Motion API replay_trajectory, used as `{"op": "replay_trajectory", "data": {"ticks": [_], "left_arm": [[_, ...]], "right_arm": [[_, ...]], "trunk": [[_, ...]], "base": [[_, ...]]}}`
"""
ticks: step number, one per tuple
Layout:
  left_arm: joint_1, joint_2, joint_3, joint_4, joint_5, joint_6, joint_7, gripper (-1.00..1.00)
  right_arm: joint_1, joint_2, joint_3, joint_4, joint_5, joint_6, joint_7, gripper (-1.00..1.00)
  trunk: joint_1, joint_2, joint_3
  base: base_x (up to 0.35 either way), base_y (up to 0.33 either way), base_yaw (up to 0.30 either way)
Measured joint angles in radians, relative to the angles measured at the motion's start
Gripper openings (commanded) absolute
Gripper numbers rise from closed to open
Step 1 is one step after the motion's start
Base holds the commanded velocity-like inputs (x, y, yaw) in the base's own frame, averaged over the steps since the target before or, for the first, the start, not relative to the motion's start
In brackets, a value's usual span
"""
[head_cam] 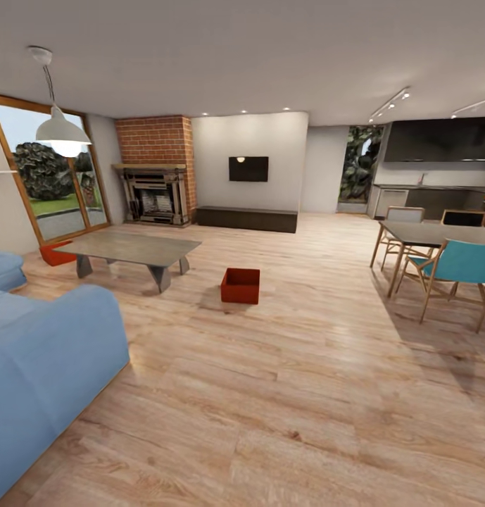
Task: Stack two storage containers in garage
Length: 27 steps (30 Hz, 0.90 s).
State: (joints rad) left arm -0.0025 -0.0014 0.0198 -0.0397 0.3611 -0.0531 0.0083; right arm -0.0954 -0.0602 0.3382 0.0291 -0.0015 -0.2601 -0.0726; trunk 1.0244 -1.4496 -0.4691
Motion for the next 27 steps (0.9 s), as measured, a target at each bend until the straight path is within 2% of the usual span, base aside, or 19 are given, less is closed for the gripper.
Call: {"op": "replay_trajectory", "data": {"ticks": [27], "left_arm": [[0.000,0.000,0.000,0.000,0.000,-0.003,0.000,1.00]], "right_arm": [[0.000,0.000,0.000,0.000,0.000,-0.003,-0.001,1.00]], "trunk": [[0.000,0.000,0.000]], "base": [[0.323,0.000,0.000]]}}
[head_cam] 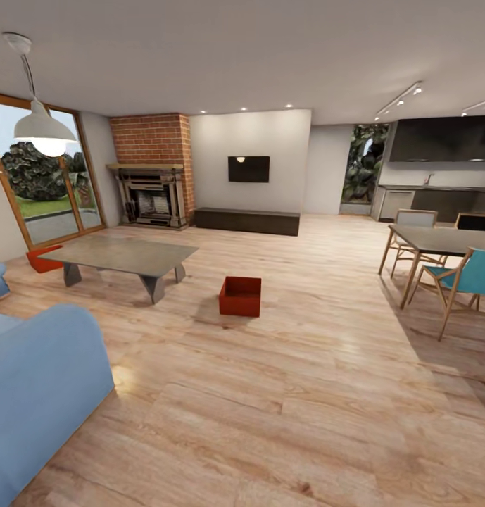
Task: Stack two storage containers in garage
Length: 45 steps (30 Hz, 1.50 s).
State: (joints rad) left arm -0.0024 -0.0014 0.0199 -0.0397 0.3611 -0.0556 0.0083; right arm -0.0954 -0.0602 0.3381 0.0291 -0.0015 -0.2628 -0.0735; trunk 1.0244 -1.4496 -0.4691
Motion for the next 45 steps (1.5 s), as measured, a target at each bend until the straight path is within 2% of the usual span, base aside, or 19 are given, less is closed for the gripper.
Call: {"op": "replay_trajectory", "data": {"ticks": [17,34,45], "left_arm": [[0.000,0.000,0.000,0.000,0.003,-0.011,0.000,1.00],[0.000,0.000,0.000,0.000,0.007,-0.003,0.000,1.00],[0.000,0.000,0.000,0.000,0.009,0.002,0.000,1.00]], "right_arm": [[0.000,0.002,-0.002,0.000,-0.001,0.001,-0.001,1.00],[0.000,0.000,0.000,0.000,0.001,0.001,0.000,1.00],[0.000,0.000,0.002,0.000,0.002,0.001,-0.001,1.00]], "trunk": [[0.000,0.000,0.000],[0.000,0.000,0.000],[0.000,0.000,0.000]], "base": [[0.319,0.093,-0.198],[0.303,0.206,-0.016],[0.320,0.030,0.000]]}}
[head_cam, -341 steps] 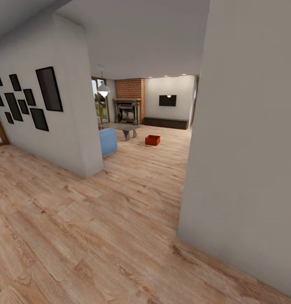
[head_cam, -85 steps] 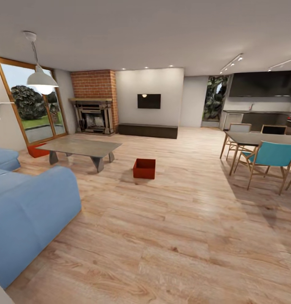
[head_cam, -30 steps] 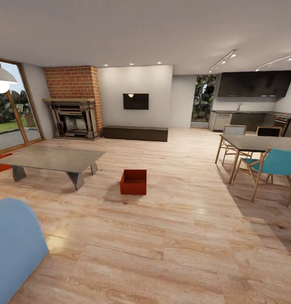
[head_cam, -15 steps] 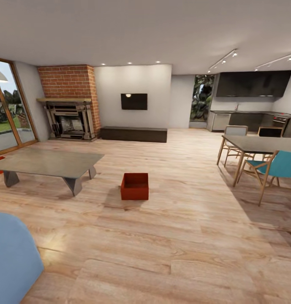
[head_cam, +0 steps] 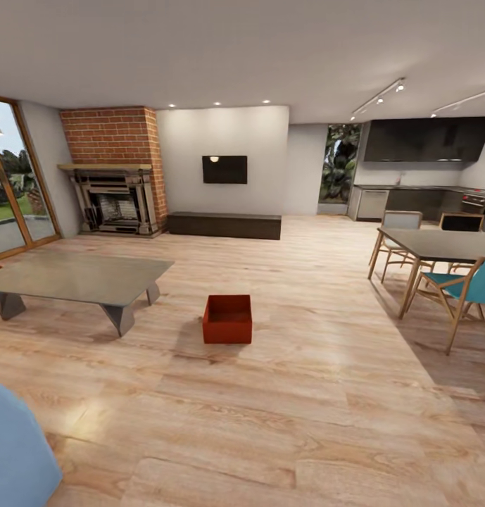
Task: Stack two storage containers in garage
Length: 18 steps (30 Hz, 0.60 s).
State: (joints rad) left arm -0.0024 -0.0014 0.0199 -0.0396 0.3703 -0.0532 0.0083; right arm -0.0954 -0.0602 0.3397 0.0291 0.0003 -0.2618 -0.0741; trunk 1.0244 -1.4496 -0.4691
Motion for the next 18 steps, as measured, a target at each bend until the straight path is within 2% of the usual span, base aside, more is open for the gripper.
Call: {"op": "replay_trajectory", "data": {"ticks": [18], "left_arm": [[0.000,0.000,0.001,0.000,0.000,-0.001,0.000,1.00]], "right_arm": [[0.000,0.000,0.000,0.000,0.000,0.000,0.000,1.00]], "trunk": [[0.000,0.000,0.000]], "base": [[0.323,0.000,0.000]]}}
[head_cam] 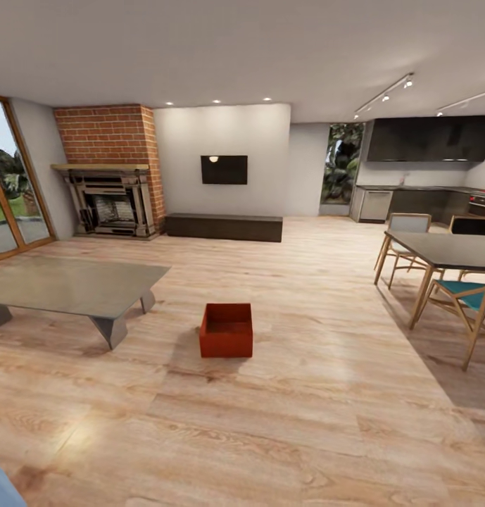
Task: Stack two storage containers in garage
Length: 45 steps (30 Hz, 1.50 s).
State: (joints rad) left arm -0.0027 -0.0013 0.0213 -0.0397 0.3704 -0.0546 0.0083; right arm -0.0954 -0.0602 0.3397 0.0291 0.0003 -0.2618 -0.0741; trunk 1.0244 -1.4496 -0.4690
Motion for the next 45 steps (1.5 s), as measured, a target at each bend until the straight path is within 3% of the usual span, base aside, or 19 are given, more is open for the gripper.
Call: {"op": "replay_trajectory", "data": {"ticks": [45], "left_arm": [[0.000,0.000,0.000,0.000,-0.003,-0.009,0.000,1.00]], "right_arm": [[0.000,0.000,-0.001,0.000,0.000,0.000,0.000,1.00]], "trunk": [[0.000,0.000,0.000]], "base": [[0.323,0.000,0.030]]}}
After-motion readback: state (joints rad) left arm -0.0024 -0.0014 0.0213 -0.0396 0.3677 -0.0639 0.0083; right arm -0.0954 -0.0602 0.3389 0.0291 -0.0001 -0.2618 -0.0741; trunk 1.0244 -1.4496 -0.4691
